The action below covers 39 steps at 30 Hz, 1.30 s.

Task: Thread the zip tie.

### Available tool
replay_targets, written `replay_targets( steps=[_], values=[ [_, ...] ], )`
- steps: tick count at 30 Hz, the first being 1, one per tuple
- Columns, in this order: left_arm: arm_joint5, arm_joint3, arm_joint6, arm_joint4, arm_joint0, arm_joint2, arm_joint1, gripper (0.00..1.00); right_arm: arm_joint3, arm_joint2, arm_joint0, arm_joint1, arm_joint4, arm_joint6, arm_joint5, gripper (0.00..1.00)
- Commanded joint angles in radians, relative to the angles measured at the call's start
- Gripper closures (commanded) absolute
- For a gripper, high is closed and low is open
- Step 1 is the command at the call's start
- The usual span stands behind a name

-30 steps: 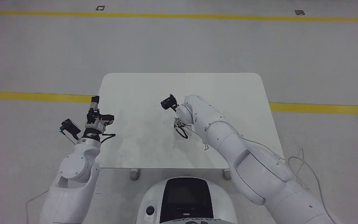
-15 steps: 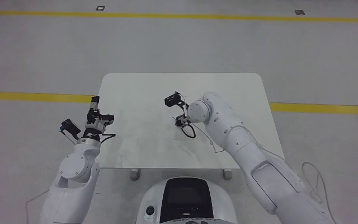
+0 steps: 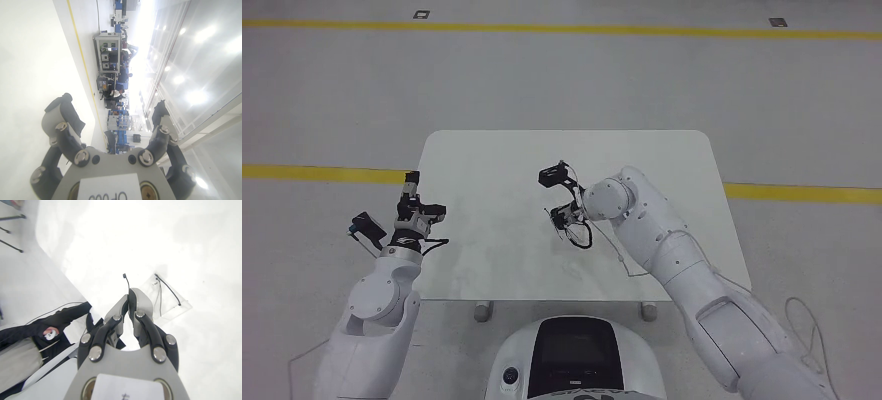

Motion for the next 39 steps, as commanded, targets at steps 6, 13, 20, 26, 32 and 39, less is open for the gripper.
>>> replay_targets(
  steps=[6,13,20,26,32,39],
  values=[
    [0.000,0.000,0.000,0.000,0.000,0.000,0.000,0.00,0.017,0.092,-0.009,0.016,0.247,0.076,-0.029,1.00],
    [0.000,0.000,0.000,0.000,0.000,0.000,0.000,0.00,0.101,0.150,0.009,0.026,0.471,0.151,-0.044,1.00],
    [0.000,0.000,0.000,0.000,0.000,0.000,0.000,0.00,0.207,0.171,0.034,0.029,0.647,0.206,-0.075,1.00],
    [0.000,0.000,0.000,0.000,0.000,0.000,0.000,0.00,0.232,0.179,0.037,0.029,0.707,0.221,-0.087,1.00],
    [0.000,0.000,0.000,0.000,0.000,0.000,0.000,0.00,0.210,0.167,0.022,0.028,0.703,0.208,-0.083,1.00],
    [0.000,0.000,0.000,0.000,0.000,0.000,0.000,0.00,0.186,0.189,-0.005,0.035,0.830,0.200,-0.029,1.00]
  ],
)
